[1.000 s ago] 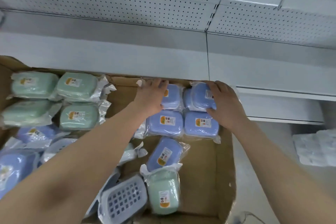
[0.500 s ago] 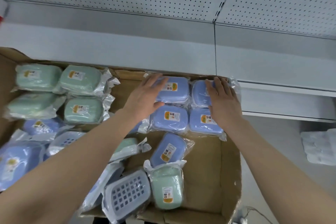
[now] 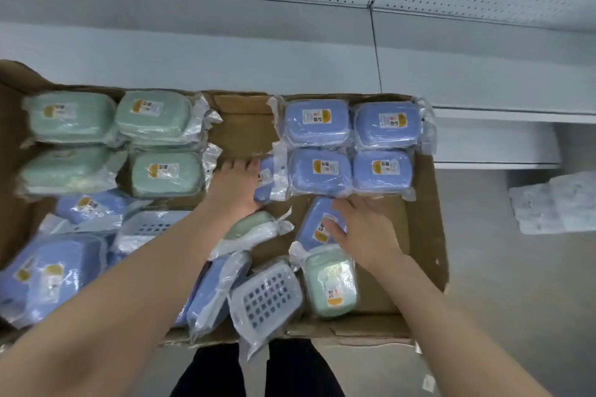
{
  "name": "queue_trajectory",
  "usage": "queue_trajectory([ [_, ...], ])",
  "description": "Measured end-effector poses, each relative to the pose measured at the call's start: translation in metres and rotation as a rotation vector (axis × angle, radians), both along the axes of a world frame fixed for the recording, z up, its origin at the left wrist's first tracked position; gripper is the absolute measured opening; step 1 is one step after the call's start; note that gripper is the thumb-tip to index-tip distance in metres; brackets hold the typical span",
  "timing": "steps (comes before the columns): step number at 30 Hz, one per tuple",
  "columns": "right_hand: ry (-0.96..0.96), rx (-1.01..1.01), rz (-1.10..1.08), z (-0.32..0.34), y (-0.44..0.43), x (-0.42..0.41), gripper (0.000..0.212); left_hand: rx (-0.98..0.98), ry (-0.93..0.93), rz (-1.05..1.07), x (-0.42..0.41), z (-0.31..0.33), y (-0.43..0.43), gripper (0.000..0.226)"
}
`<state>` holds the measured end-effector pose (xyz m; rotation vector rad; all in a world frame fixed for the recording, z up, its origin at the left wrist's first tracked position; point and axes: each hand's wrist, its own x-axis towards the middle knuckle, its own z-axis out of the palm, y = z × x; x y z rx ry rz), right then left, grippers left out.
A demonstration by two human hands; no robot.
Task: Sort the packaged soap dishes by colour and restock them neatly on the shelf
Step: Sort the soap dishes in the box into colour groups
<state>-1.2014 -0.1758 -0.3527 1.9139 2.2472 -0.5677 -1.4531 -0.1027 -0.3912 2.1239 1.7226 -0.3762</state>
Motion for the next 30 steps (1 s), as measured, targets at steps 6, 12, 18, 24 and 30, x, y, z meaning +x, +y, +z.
queue_trajectory([
  [6,-0.084,0.060,0.036,-0.001,0.002,-0.031,0.055,0.059,0.097,-0.021,-0.014,0.026,0.001,0.089],
  [12,-0.154,0.009,0.064,-0.010,0.022,-0.046,0.049,0.254,0.165,0.017,-0.041,0.050,-0.003,0.085],
  [18,-0.119,-0.076,-0.177,0.006,0.011,-0.033,0.042,0.204,-0.016,0.019,-0.039,0.054,-0.010,0.081],
  [24,-0.091,-0.337,-0.264,0.003,-0.003,-0.041,0.070,0.163,-0.028,-0.003,-0.033,0.049,-0.020,0.087],
  [30,-0.410,-0.273,0.074,0.010,0.006,-0.042,0.068,0.163,-0.039,0.025,-0.041,0.044,-0.029,0.087],
])
